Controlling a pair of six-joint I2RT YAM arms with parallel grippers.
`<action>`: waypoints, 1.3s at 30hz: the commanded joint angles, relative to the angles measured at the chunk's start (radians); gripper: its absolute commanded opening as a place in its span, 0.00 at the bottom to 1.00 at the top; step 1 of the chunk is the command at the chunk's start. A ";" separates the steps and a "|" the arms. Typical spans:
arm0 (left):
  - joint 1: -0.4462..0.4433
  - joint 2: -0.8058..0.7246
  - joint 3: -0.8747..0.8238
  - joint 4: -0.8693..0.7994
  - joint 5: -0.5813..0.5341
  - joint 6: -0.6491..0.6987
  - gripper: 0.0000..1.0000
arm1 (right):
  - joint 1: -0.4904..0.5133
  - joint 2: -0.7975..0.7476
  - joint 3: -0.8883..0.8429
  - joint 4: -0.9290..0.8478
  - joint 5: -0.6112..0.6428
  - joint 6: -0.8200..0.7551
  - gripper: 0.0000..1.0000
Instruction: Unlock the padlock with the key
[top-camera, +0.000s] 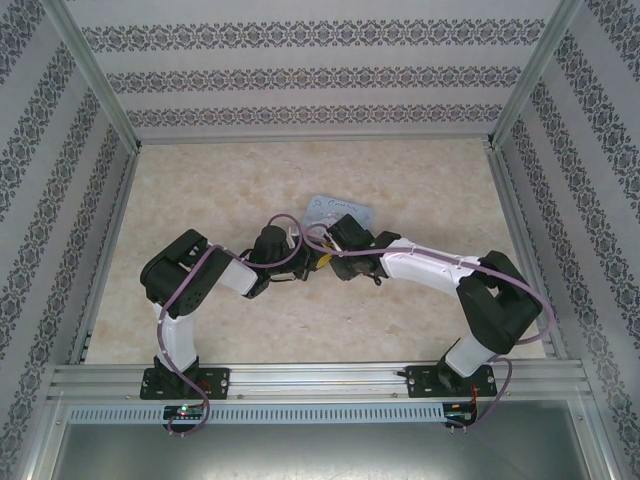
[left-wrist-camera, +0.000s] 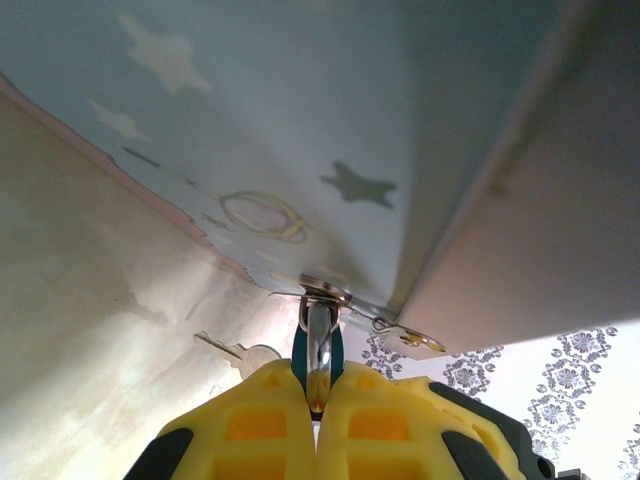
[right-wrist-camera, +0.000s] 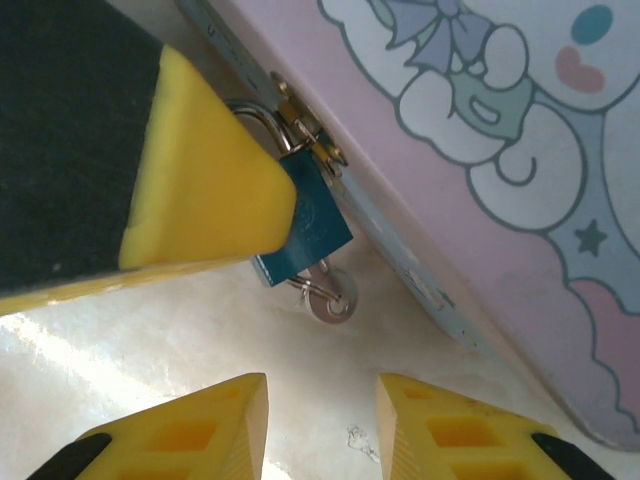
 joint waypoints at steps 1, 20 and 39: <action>0.008 -0.033 0.017 -0.004 0.027 0.026 0.00 | 0.014 0.028 0.034 0.015 0.034 -0.010 0.33; 0.007 -0.035 0.003 -0.012 0.030 0.032 0.00 | -0.034 0.103 0.094 0.070 0.021 0.029 0.22; 0.007 -0.032 -0.012 -0.010 0.024 0.037 0.00 | -0.097 0.049 0.089 0.069 -0.196 0.062 0.00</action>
